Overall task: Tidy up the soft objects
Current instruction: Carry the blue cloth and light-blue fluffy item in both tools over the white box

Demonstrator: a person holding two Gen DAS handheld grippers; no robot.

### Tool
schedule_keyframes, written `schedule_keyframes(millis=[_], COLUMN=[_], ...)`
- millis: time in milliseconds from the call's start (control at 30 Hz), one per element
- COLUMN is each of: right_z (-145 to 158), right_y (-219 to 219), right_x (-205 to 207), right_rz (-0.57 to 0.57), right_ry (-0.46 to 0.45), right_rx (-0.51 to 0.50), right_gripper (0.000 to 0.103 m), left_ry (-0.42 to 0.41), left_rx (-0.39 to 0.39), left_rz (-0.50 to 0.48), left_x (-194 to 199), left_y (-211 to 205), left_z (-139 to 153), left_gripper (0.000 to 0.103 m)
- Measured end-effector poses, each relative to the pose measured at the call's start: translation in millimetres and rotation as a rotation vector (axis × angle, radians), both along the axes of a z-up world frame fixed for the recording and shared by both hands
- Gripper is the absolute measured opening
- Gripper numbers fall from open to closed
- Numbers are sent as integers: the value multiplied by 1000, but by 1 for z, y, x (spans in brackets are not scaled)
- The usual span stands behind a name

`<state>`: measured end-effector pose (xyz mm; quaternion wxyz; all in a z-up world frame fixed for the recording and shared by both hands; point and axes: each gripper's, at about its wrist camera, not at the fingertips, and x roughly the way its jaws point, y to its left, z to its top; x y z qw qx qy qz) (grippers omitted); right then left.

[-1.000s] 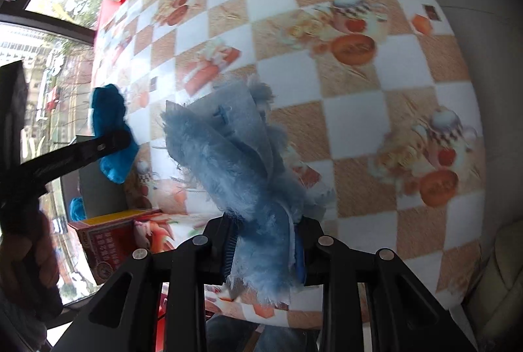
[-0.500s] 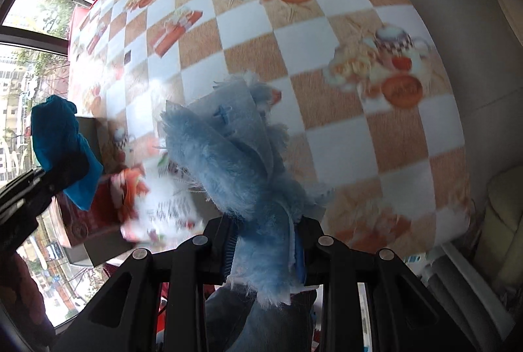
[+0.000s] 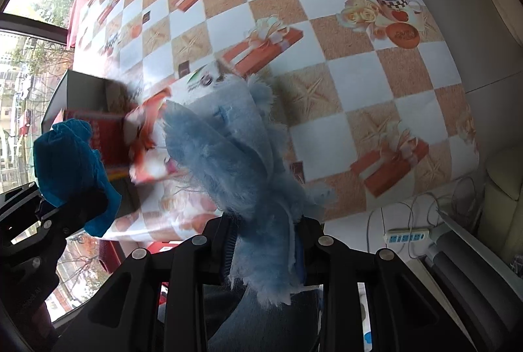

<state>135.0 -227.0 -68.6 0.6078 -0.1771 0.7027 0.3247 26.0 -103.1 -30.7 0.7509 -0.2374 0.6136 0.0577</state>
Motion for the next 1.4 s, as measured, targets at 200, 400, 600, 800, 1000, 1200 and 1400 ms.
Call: schedule_keyframes(millis=[200, 400, 600, 800, 1000, 1200, 1400], right_z=[9, 18, 29, 38, 43, 49, 57], right_y=[12, 28, 46, 65, 82, 102, 119], right_x=[-29, -55, -80, -106, -128, -152, -174], right_rz=[62, 141, 239, 336, 413, 502, 585], right_ry=[-25, -48, -70, -91, -100, -118, -137], right_rx=[15, 21, 35, 56, 68, 83, 105], right_gripper=[30, 30, 30, 30, 30, 30, 30], left_ry=[-21, -45, -72, -92, -99, -110, -111], left_rx=[5, 23, 35, 38, 45, 49, 56], left_rz=[54, 107, 174, 245, 313, 404, 506], left_x=[-27, -51, -77, -106, -132, -163, -192], left_y=[8, 16, 26, 36, 46, 59, 71], left_z=[6, 14, 21, 26, 29, 31, 32], left_gripper=[12, 12, 12, 12, 12, 12, 12])
